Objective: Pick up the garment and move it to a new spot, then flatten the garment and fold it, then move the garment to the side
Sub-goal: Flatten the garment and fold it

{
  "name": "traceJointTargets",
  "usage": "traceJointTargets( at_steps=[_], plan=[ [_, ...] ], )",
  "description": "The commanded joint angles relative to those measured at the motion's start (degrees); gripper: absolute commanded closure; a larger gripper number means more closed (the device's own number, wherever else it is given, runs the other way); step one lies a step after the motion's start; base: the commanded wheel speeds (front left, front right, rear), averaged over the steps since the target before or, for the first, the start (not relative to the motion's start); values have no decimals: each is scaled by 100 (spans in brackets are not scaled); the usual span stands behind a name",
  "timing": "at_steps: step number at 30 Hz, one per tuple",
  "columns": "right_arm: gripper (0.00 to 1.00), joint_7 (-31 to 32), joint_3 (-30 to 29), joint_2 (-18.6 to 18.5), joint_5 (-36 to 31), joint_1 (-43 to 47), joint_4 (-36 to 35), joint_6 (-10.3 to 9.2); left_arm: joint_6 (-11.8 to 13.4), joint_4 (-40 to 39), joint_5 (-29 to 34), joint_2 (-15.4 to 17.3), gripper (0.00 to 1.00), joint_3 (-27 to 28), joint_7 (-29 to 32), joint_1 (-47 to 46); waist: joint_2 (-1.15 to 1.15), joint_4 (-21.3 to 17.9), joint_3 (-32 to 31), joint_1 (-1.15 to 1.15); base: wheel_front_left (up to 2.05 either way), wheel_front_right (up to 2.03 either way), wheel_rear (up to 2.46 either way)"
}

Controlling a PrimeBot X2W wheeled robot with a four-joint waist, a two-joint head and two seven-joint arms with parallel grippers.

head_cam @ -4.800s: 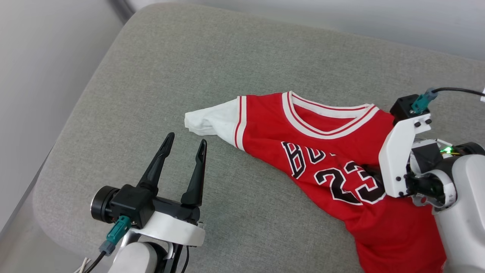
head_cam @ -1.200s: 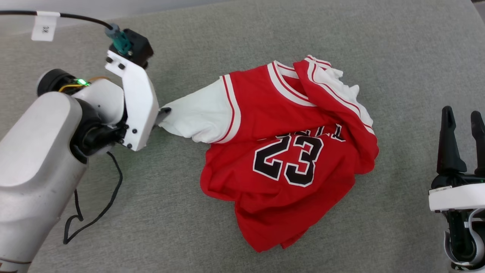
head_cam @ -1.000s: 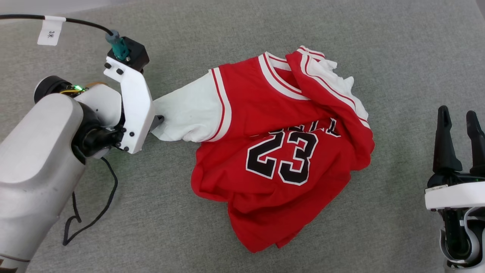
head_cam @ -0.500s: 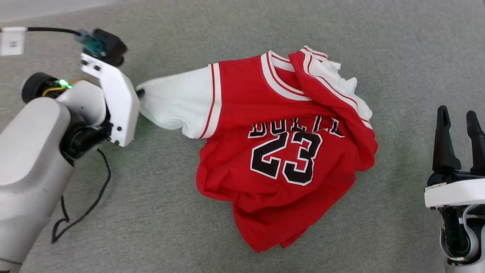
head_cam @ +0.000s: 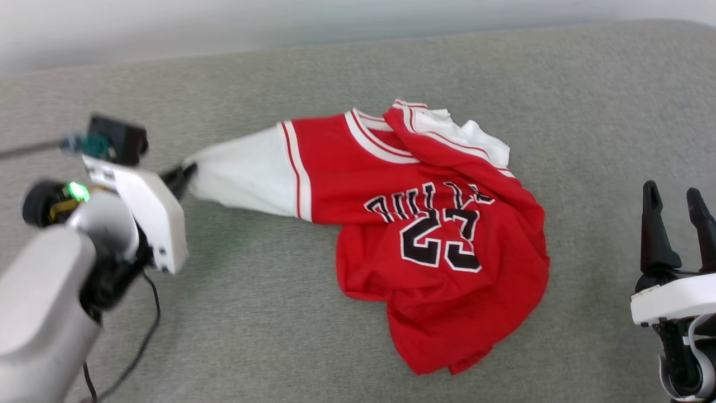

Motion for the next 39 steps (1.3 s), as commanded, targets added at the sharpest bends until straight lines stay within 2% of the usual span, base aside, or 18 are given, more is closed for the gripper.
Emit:
traceJointTargets(
  at_steps=[1, 5, 6, 7, 8, 11, 17, 21, 25, 29, 34, 39],
  plan=[
    [0, 14, -6, 10, -57, 67, -23, -1, 42, -36, -16, 0, 100, 5, -59, 133, 0, 108, -99, 0, 0, 0, 0],
    [0, 128, -14, 10, -46, 111, -13, -2, 222, -253, 154, -69, 100, -61, -543, 650, 0, 247, -184, 0, 0, 0, 0],
    [0, 157, -17, 11, -66, 129, -14, -2, 281, -279, 206, -125, 73, -99, -684, 779, 0, 283, -199, 0, 0, 0, 0],
    [0, 176, -26, 10, -78, 144, -18, -2, 326, -301, 263, -191, 18, -121, -856, 875, 0, 320, -211, 0, 0, 0, 0],
    [0, 200, -25, 10, -96, 152, -26, -2, 380, -308, 310, -269, 0, -120, -1044, 942, 0, 353, -218, 0, 0, 0, 0],
    [0, 267, -7, -1, -128, 133, -71, -2, 523, -302, 569, -444, 0, -58, -1792, 1053, 0, 439, -262, 0, 0, 0, 0],
    [0, 554, 177, -287, -76, 171, -299, -1, 1012, -447, 958, -806, 0, 180, -3284, 1447, 0, 634, -425, 0, 0, 0, 0],
    [0, 1213, 426, -805, 30, 21, -460, -2, 1216, -913, 1222, -1018, 0, 321, -3543, 1771, 0, 843, -404, 0, 0, 0, 0],
    [0, 2374, 835, -1567, 137, -364, -530, -2, 1497, -1431, 1621, -1168, 0, 539, -3577, 2063, 0, 1077, -288, 0, 0, 0, 0],
    [0, 3723, 1150, -2121, 523, -934, -456, -2, 1494, -1849, 1945, -1302, 0, 632, -3574, 2285, 0, 1345, -89, 0, 0, 0, 0],
    [0, 5106, 1384, -2473, 748, -1780, 119, -2, 1328, -1989, 2059, -1455, 0, 604, -3575, 2272, 0, 1681, 193, 0, 0, 0, 0],
    [0, 5734, 1589, -2635, 610, -2453, 812, -2, 1190, -2012, 2155, -1652, 0, 579, -3576, 2114, 0, 1998, 452, 0, 0, 0, 0]
  ],
)
